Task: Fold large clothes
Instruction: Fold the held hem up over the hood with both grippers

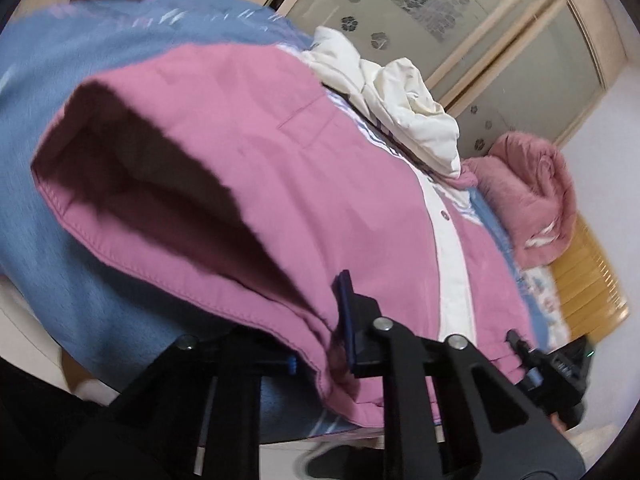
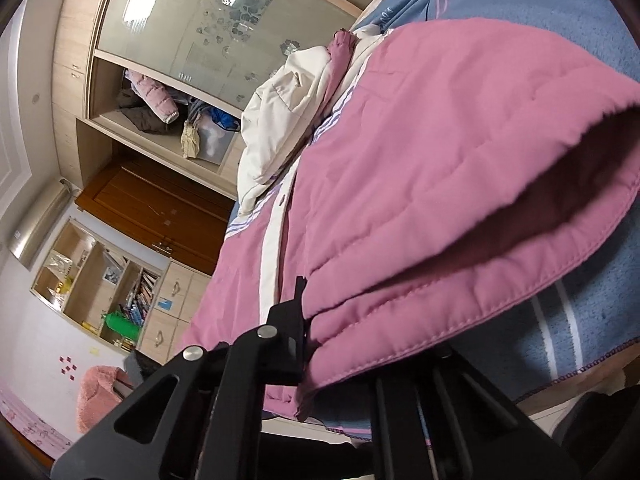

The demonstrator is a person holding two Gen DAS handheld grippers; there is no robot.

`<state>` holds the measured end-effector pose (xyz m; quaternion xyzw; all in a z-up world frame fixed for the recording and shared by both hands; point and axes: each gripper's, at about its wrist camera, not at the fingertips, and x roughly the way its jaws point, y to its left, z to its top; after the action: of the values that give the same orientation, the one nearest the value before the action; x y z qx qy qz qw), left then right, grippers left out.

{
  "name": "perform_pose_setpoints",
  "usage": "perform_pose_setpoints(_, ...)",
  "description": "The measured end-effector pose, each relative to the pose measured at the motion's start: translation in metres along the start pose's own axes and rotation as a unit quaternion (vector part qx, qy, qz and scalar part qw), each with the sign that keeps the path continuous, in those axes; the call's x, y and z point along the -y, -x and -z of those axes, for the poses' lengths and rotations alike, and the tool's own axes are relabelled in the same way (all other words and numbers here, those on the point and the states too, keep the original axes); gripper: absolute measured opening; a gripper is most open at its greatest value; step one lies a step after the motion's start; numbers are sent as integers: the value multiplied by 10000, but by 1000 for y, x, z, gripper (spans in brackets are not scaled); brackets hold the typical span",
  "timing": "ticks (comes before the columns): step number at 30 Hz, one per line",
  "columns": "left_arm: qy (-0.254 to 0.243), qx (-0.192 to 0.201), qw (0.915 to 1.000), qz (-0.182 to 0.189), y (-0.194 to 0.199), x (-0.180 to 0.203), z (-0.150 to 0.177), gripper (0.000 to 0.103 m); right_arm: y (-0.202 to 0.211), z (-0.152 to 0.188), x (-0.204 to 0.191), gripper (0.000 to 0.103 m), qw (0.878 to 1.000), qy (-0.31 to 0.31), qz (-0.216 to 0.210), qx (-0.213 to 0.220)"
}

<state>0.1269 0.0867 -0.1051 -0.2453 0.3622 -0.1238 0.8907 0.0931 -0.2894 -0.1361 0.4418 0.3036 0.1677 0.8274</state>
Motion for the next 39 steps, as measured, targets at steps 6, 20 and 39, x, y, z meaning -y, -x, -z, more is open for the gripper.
perform_pose_setpoints(6,-343,103,9993,-130,5,12,-4,14,3,0,0,8,10000,-42,-44,28)
perform_pose_setpoints(20,-366,793,9931,777,38,22,-29,13,7,-21,-21,8,9933,-288,-1049,390)
perform_pose_setpoints(39,-1028,1075,9860,758,29,51,-71,10,-8,-59,-53,8,9862,233,-1460,747)
